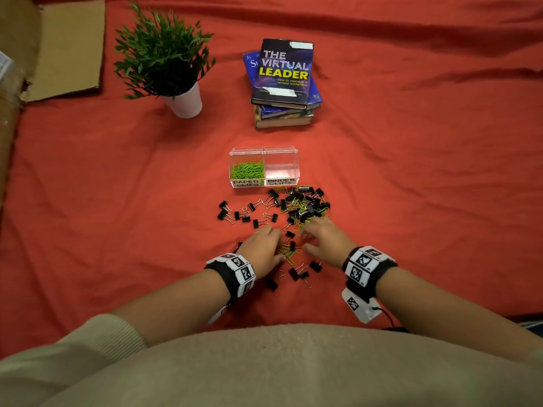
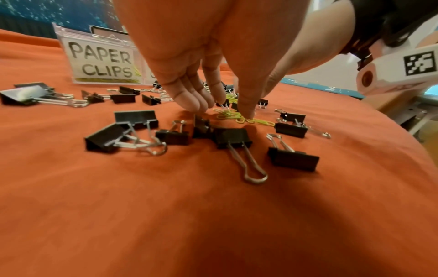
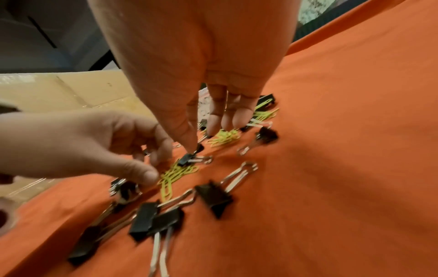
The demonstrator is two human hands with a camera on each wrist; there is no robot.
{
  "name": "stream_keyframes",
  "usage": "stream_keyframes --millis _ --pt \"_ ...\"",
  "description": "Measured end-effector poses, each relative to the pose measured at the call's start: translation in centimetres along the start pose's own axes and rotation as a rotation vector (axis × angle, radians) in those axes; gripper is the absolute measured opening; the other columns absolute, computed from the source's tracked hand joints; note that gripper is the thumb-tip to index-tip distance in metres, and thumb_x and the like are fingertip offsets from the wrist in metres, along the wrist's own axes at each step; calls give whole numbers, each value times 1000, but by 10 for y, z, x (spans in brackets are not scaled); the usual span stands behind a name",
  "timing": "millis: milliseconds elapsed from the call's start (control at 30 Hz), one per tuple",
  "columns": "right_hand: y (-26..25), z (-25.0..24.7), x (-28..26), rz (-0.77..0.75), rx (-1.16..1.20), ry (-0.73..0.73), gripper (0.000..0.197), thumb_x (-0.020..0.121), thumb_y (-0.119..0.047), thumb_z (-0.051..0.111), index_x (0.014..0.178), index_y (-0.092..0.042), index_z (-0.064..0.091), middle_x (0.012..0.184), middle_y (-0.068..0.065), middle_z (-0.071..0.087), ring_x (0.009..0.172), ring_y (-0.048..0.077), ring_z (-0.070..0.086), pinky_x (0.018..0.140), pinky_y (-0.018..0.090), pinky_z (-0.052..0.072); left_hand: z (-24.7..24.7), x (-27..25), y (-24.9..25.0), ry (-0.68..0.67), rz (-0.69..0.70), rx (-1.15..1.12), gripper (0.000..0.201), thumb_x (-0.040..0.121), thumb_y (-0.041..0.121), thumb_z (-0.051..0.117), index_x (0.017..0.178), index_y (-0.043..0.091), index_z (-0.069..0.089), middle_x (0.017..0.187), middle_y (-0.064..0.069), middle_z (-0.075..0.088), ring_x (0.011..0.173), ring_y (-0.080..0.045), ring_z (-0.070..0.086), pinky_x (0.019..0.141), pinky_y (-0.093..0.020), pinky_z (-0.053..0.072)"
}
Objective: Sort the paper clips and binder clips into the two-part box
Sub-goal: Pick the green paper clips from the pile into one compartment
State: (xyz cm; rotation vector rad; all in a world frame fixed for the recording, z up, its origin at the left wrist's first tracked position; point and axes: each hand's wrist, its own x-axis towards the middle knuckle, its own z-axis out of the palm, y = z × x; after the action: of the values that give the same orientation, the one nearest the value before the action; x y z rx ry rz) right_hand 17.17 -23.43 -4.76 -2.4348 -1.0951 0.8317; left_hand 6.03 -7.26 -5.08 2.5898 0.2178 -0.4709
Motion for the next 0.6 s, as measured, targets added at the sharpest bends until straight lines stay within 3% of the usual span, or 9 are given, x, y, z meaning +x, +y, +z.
stream_keyframes --millis 67,167,267,367,500,600 --pt "-10 9 3 -59 -13 -47 24 82 -20 61 105 -24 64 97 0 51 102 15 44 83 32 45 2 1 3 -11 14 15 39 84 33 66 112 12 49 115 -4 47 111 -23 48 91 -34 44" --pt "-13 15 4 -48 -87 -67 22 83 -23 59 104 -22 64 101 4 52 107 21 46 83 37 47 5 1 6 -21 11 35 36 87 30 63 112 9 50 115 -8 46 112 -26 48 89 -37 45" --pt "-5 8 1 39 -140 14 19 85 -22 56 101 -16 64 105 5 52 110 23 47 82 36 48 4 3 4 -1 0 42 31 89 29 61 108 7 52 112 -9 46 107 -27 49 87 -39 47" --pt "-2 5 -1 16 -122 64 20 85 -21 56 103 -13 63 106 4 51 108 22 46 88 35 48 4 5 -2 2 0 42 30 87 29 64 105 7 54 111 -7 45 105 -26 50 87 -40 48" --pt "-16 15 0 -92 -151 -43 38 83 -32 63 114 -10 58 112 5 51 111 20 44 99 34 42 3 5 -9 -4 2 32 30 85 29 66 102 7 54 109 -6 45 104 -24 50 88 -41 48" --pt "-24 29 0 -93 -190 -58 50 83 -38 65 121 -7 54 116 7 50 113 22 44 100 32 39 2 5 -11 -9 6 47 25 87 24 63 103 6 54 110 -6 46 106 -23 49 87 -40 48"
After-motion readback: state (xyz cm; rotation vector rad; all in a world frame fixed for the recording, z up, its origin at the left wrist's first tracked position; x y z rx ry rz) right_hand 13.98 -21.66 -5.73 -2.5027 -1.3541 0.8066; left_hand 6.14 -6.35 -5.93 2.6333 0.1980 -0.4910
